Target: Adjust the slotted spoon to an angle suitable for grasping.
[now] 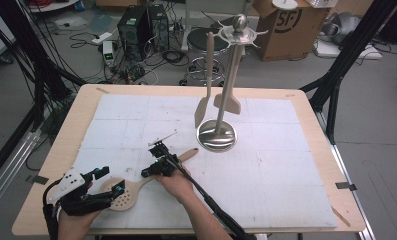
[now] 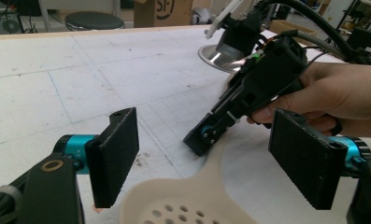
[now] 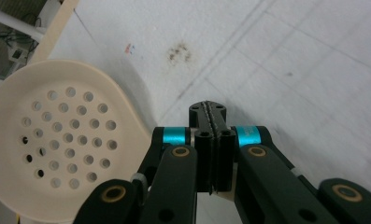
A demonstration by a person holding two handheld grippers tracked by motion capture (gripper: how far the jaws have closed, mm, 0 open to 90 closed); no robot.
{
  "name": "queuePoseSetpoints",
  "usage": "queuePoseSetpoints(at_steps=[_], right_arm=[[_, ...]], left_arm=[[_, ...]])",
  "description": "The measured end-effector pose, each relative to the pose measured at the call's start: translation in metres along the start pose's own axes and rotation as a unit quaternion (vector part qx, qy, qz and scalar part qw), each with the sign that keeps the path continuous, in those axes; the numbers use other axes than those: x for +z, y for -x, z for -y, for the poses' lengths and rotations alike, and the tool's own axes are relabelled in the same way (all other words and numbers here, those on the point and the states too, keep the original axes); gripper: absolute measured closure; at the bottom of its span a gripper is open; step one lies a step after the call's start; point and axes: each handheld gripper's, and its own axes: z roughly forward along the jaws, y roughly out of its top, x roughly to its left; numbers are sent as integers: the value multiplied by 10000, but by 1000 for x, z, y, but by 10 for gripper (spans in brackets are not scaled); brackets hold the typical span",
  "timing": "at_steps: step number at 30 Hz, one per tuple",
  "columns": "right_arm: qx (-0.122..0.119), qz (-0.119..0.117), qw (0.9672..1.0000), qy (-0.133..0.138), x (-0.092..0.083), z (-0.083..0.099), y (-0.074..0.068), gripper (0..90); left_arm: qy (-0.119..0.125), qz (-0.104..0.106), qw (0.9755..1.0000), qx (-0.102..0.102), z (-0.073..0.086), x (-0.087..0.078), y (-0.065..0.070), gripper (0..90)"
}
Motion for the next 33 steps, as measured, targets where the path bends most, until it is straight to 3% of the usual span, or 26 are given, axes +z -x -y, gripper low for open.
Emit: queuePoseSetpoints(at_steps=[5,10,19,33], right_arm=[[-19,81,9999,67,-8,11,2,900],[-54,16,9999,141,-16,24,5,900],[-10,47,9995,319,-39,46,20,900],[45,72,9992,396,-47,53,27,900]], left_arm=[[-32,6,10000,14,0,1,1,249],[-25,1,10000,8,0,1,1,250],[-66,9,10000,25,1,3,2,250],[-72,-12,10000,29,1,2,1,250]])
